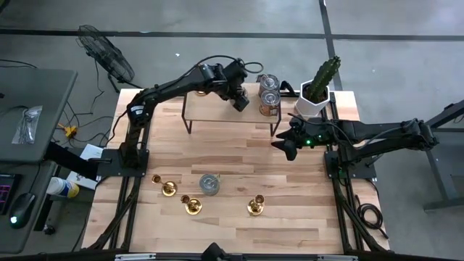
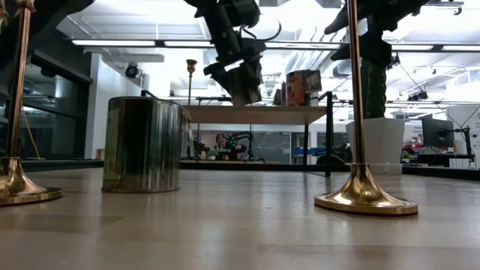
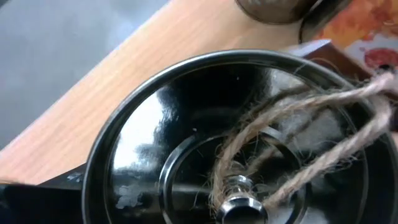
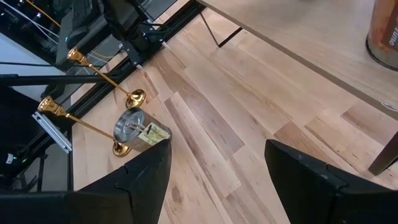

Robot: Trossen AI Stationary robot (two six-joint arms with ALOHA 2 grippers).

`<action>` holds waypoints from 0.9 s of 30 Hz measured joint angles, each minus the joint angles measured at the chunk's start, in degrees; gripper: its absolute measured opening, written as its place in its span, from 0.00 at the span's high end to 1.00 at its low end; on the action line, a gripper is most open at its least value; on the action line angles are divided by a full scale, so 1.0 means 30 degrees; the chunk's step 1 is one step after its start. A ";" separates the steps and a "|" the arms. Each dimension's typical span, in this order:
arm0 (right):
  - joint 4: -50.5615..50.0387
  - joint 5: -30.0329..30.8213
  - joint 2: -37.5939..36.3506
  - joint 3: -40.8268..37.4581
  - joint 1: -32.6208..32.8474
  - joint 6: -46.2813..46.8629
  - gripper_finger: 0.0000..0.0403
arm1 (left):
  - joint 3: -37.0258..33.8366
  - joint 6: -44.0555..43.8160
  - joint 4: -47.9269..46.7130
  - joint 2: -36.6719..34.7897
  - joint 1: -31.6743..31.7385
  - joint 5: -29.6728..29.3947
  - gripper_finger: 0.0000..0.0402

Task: Pick & Place candle stick holders
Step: Put the silver scented candle on the shelf

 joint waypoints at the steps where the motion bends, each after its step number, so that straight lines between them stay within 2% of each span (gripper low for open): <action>1: 0.0000 0.0000 0.0000 0.0000 0.0000 0.0057 0.38 | 0.0013 -0.0089 0.0125 0.0041 -0.0007 -0.0026 0.12; 16: -0.0007 -0.0006 0.0000 0.0000 0.0000 0.0209 0.38 | 0.0022 -0.1073 -0.0707 0.0075 0.0007 0.0455 0.12; 22: -0.0001 -0.0007 0.0000 0.0000 0.0000 0.0210 0.38 | 0.0022 -0.1018 -0.0686 0.0075 0.0007 0.0440 0.03; 27: 0.0000 -0.0015 0.0000 0.0000 0.0000 0.0210 0.38 | 0.0022 -0.0992 -0.0686 0.0075 0.0007 0.0433 0.05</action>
